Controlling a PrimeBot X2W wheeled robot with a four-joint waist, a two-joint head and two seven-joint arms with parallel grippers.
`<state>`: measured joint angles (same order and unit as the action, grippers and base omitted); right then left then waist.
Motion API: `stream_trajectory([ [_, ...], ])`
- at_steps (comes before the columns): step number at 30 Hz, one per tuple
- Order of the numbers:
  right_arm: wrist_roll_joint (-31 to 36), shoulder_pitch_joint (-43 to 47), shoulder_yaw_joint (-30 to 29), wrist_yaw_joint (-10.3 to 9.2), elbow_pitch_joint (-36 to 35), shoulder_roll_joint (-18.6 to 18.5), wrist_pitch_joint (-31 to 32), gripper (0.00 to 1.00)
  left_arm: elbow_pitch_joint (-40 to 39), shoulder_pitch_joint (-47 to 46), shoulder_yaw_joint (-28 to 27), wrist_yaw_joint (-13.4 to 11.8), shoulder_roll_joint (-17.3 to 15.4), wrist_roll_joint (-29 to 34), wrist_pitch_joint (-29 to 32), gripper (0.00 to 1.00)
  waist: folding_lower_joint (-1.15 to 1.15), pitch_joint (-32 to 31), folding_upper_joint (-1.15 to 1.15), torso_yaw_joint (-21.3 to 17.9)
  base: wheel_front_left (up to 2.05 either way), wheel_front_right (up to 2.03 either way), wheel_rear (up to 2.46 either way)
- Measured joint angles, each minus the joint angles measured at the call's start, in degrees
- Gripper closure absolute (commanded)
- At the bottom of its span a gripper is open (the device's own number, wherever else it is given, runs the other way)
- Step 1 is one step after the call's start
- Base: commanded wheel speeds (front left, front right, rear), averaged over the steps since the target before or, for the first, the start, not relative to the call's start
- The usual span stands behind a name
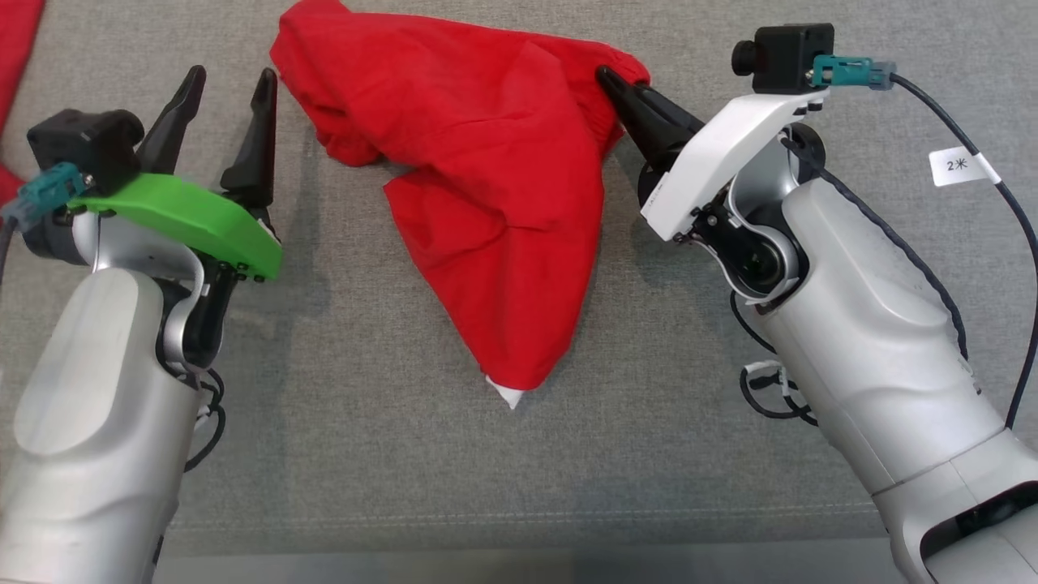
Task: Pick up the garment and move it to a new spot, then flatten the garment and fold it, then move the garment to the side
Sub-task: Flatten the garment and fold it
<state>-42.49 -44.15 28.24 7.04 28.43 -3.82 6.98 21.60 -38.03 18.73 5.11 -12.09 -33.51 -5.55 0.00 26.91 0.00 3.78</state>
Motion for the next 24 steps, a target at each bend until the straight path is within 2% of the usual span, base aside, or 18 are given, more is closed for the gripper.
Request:
stream_trajectory([
  [10, -1.63, -1.74, 4.44, 0.01, -0.47, 0.01, -2.66, 1.00, 8.65, -6.64, -3.65, 0.52, 1.83, -7.78, 6.12, 0.00, 0.00, 1.26, 0.00, -3.90, 0.00, 0.00, 0.00],
  [18, -0.18, -3.92, 5.04, -0.18, -0.45, 0.03, -6.09, 1.00, 12.15, -9.58, -4.36, 1.00, 1.76, -8.54, 7.06, 0.00, 0.00, 1.80, 0.00, -6.51, 0.00, 0.00, 0.00],
  [24, 2.24, -4.69, 3.77, -2.12, 0.51, -0.32, -7.46, 1.00, 13.38, -12.02, -4.81, 1.19, 2.86, -9.14, 6.44, 0.00, 0.00, 1.77, 0.00, -7.93, 0.00, 0.00, 0.00],
])
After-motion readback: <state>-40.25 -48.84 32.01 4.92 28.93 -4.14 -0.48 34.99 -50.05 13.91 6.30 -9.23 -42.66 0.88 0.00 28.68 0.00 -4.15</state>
